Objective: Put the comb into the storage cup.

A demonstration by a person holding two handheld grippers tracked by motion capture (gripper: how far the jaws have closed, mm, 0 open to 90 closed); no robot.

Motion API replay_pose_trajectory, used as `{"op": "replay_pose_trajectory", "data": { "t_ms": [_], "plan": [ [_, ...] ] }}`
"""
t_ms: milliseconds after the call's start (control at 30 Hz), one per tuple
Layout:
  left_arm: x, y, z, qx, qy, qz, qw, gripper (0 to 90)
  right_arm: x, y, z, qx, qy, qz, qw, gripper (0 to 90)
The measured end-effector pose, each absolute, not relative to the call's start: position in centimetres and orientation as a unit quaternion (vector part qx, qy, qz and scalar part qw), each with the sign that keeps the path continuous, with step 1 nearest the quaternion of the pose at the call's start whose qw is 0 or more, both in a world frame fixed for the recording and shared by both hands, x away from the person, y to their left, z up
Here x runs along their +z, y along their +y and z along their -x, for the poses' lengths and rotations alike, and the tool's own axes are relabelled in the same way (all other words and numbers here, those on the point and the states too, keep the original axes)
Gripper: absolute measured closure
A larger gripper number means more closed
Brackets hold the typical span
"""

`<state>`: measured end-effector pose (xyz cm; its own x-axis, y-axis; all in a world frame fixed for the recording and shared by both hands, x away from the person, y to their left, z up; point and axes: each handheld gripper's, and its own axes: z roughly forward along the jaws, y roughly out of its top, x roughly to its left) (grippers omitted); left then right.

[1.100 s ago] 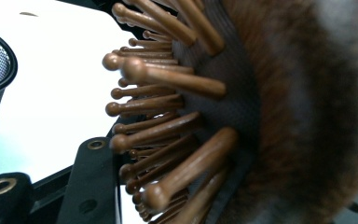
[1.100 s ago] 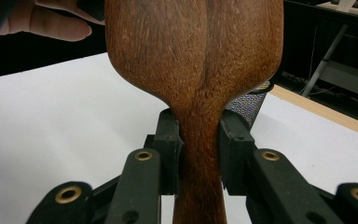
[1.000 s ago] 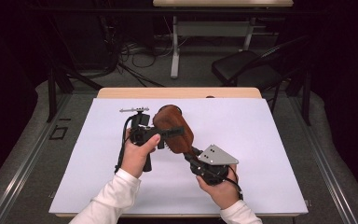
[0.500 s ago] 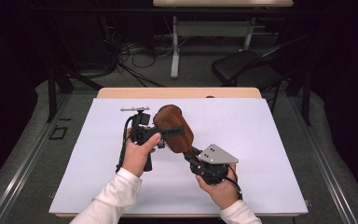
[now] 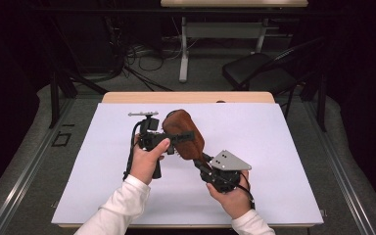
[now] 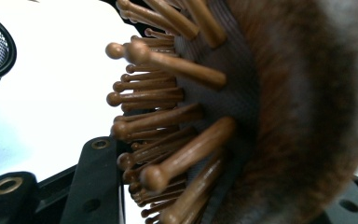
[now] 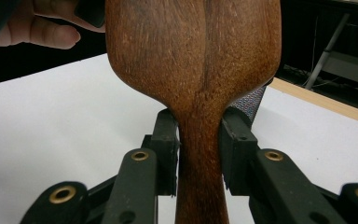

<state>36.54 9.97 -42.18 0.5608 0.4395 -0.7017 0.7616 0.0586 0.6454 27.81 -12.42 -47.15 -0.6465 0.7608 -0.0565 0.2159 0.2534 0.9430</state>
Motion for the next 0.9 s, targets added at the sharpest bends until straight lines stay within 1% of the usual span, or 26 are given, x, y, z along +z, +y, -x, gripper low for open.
{"op": "replay_pose_trajectory", "data": {
  "t_ms": [167, 567, 633, 900],
  "plan": [
    [-42.24, 9.88, -36.59, -0.141, 0.448, -0.671, 0.574, 50.8, -47.14, -12.47, -27.88, 0.515, 0.748, -0.326, 0.262, 67.9],
    [-42.37, 9.98, -36.64, -0.141, 0.450, -0.671, 0.573, 50.7, -47.14, -12.21, -27.97, 0.515, 0.751, -0.320, 0.261, 53.7],
    [-42.39, 10.03, -36.67, -0.141, 0.452, -0.669, 0.573, 50.7, -47.15, -12.15, -27.98, 0.513, 0.750, -0.318, 0.269, 52.6],
    [-42.52, 10.32, -36.74, -0.138, 0.453, -0.668, 0.573, 50.6, -47.25, -12.02, -28.18, 0.508, 0.754, -0.319, 0.267, 47.4]
  ]
}}
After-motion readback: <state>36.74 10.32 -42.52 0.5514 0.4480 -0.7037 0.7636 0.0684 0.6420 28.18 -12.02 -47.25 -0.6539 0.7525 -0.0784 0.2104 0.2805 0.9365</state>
